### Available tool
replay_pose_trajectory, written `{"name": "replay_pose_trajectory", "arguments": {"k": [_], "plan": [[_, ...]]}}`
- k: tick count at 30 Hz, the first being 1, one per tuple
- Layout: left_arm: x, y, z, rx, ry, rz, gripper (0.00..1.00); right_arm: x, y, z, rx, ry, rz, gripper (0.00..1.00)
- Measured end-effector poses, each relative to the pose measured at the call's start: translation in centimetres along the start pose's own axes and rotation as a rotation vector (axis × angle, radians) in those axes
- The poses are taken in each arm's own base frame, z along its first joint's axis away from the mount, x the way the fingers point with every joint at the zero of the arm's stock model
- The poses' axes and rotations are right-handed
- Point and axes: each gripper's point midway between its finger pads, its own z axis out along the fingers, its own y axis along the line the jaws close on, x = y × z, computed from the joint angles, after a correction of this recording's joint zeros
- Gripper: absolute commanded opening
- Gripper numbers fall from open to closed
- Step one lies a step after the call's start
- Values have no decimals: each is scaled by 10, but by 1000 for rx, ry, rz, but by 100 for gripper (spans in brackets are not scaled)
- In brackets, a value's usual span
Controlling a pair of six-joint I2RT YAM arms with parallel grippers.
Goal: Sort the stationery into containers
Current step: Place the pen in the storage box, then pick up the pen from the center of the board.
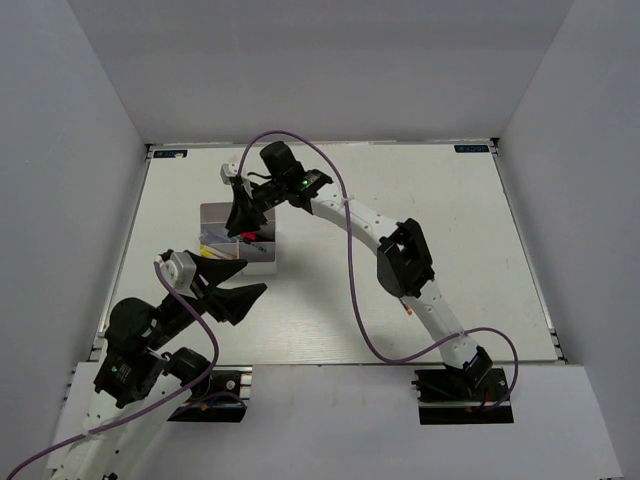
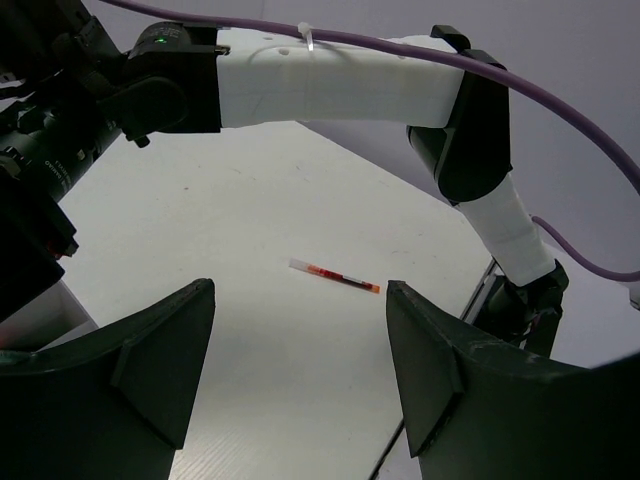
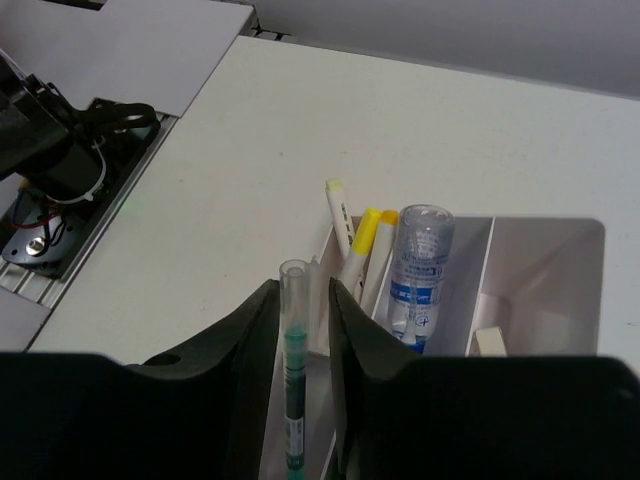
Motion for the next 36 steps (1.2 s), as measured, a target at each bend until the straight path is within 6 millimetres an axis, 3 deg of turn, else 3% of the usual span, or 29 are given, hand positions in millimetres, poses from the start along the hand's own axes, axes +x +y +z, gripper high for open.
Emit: {"name": "replay_pose_trajectory", "arguments": {"k": [6, 9, 13, 15, 16, 17, 19, 21, 25, 27, 28, 29, 32, 34, 36], "plan": [[4, 3, 4, -5, 21, -9, 79, 11, -4, -5, 6, 16, -10, 46], [9, 5, 7, -10, 40, -17, 79, 16, -4, -8, 8, 23, -10, 46], [11, 8, 13, -13, 52, -27, 72, 20, -1, -18, 26, 49, 11, 32], [11, 9, 19, -12, 59, -46, 60, 17, 5, -28, 56, 73, 32, 16], [13, 11, 23, -10, 69, -59, 56, 12, 8, -37, 90, 89, 38, 3], [17, 12, 28, -7, 85, -74, 44, 9, 12, -46, 126, 106, 49, 0], [28, 18, 42, -9, 135, -118, 33, -5, 18, -73, 239, 129, 72, 0], [48, 26, 57, -20, 214, -179, 22, -14, 27, -114, 396, 144, 93, 0], [79, 35, 90, -32, 374, -292, 20, -17, 37, -221, 801, 139, 167, 2], [93, 38, 110, -36, 442, -340, 21, 0, 45, -284, 1021, 132, 244, 19], [102, 38, 120, -40, 477, -361, 23, 7, 48, -297, 1066, 132, 275, 26], [112, 37, 130, -46, 519, -381, 25, 18, 52, -320, 1134, 119, 310, 35], [143, 28, 160, -66, 635, -421, 49, 62, 77, -363, 1267, 124, 446, 46], [162, 17, 178, -94, 700, -444, 65, 85, 96, -374, 1305, 132, 522, 54], [182, 6, 194, -135, 756, -466, 72, 95, 110, -382, 1348, 130, 583, 59]]}}
